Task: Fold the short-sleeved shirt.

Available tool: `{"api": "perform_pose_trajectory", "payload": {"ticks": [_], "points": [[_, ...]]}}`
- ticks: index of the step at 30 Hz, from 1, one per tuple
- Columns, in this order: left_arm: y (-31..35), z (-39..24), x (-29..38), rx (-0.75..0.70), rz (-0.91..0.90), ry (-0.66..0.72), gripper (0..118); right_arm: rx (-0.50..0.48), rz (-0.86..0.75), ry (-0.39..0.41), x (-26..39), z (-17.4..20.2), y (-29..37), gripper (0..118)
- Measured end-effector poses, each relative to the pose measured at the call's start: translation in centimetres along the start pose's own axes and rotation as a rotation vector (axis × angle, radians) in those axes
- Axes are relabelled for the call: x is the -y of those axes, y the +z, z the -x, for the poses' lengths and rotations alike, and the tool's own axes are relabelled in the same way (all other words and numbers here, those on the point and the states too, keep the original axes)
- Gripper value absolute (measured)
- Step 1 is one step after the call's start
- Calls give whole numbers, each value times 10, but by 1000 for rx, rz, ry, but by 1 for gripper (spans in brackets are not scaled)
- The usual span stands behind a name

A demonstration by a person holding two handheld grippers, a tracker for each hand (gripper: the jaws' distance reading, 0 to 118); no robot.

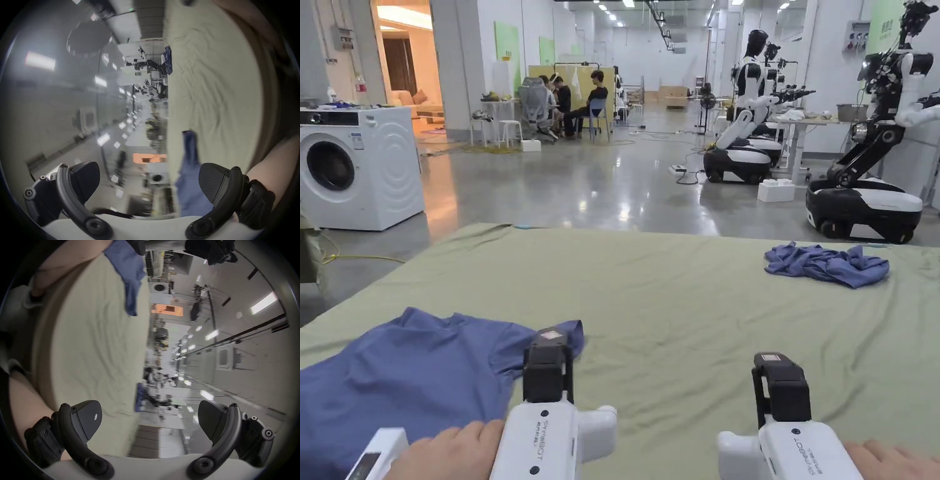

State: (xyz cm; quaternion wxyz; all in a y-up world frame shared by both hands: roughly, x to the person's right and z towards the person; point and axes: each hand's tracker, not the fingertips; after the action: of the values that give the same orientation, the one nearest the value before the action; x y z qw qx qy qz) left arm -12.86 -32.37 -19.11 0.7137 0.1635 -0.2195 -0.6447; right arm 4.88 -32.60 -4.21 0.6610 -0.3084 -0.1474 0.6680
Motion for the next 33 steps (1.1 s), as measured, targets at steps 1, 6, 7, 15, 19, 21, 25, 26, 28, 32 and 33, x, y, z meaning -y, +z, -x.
{"api": "perform_pose_trajectory", "payload": {"ticks": [1, 6, 7, 15, 19, 21, 25, 26, 28, 32, 33], "points": [[-3, 10, 2, -34, 33, 107, 118, -19, -14, -136, 4, -10, 0, 118], [-8, 104, 67, -5, 96, 1325, 118, 153, -52, -1574, 99, -90, 8, 118], [-8, 114, 88, 82, 65, 1604, 118, 120, -94, -1790, 120, -93, 11, 118], [-1, 95, 91, -21, 8, 1628, 118, 179, -129, -1719, 116, -78, 24, 118], [3, 95, 83, 29, -21, 1646, 118, 171, -128, -1725, 108, -78, 21, 118], [5, 96, 79, 24, -33, 1647, 118, 155, -121, -1762, 108, -77, 20, 118], [6, 99, 80, 11, -32, 1638, 118, 150, -121, -1781, 114, -72, 20, 118], [7, 100, 80, 9, -35, 1631, 118, 149, -112, -1783, 116, -72, 20, 118], [7, 100, 82, 1, -40, 1629, 118, 151, -105, -1799, 120, -70, 21, 118], [10, 99, 80, -1, -45, 1622, 118, 155, -103, -1808, 121, -70, 23, 118], [11, 98, 79, 1, -48, 1609, 118, 161, -101, -1800, 119, -71, 23, 118]]}}
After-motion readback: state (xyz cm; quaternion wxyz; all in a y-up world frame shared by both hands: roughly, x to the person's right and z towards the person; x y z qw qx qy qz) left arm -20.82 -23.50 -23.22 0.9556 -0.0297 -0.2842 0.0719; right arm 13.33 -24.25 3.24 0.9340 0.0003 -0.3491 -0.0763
